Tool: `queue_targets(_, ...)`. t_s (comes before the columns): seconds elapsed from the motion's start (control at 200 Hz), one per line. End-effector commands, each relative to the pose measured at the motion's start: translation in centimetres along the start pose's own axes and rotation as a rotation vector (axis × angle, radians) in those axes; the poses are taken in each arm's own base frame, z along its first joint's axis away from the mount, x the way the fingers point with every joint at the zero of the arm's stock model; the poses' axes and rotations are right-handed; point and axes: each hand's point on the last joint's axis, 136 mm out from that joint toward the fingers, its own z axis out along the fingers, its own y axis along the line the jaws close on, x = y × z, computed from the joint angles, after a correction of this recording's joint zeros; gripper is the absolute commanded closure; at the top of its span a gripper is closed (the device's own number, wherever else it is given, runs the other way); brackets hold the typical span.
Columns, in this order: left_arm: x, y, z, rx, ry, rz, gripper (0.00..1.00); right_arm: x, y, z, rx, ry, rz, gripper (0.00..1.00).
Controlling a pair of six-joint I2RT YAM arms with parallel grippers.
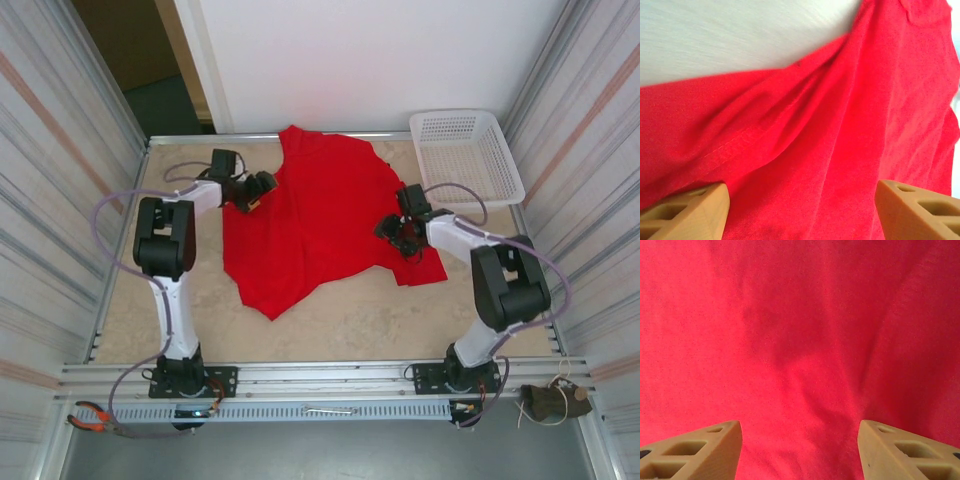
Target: Fold the inside-out t-shirt
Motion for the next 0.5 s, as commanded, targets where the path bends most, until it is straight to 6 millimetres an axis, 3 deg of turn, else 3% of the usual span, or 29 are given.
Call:
queue_targets(0.0, 2.7, 5.8, -1.6, -0.13, 0.037, -0.163, 0.24, -0.5, 0.8, 2.0, 0.055, 0.034, 0.075, 0.41)
queue_targets(0.2, 7.6, 9.9, -6.7, -0.231, 0.009, -0.273, 0.23, -1.5, 3.1, 6.3, 0.086, 0.121, 0.128, 0.42)
queue_targets(0.341, 13.6, 12.3, -9.2, -0.222, -0.012, -0.434, 0.22, -3.5, 4.8, 8.8, 0.117, 0.142, 0.134, 0.42)
queue_targets(0.441, 17.7, 11.3, -9.7, -0.195, -0.001, -0.457, 0.22, -7.2, 7.3, 9.5, 0.098, 0.093, 0.105, 0.41)
queue_targets(0.496, 18.4, 9.7, -9.8, -0.176, 0.001, -0.389, 0.22, -9.4, 8.8, 9.7, 0.06, 0.076, 0.081, 0.42)
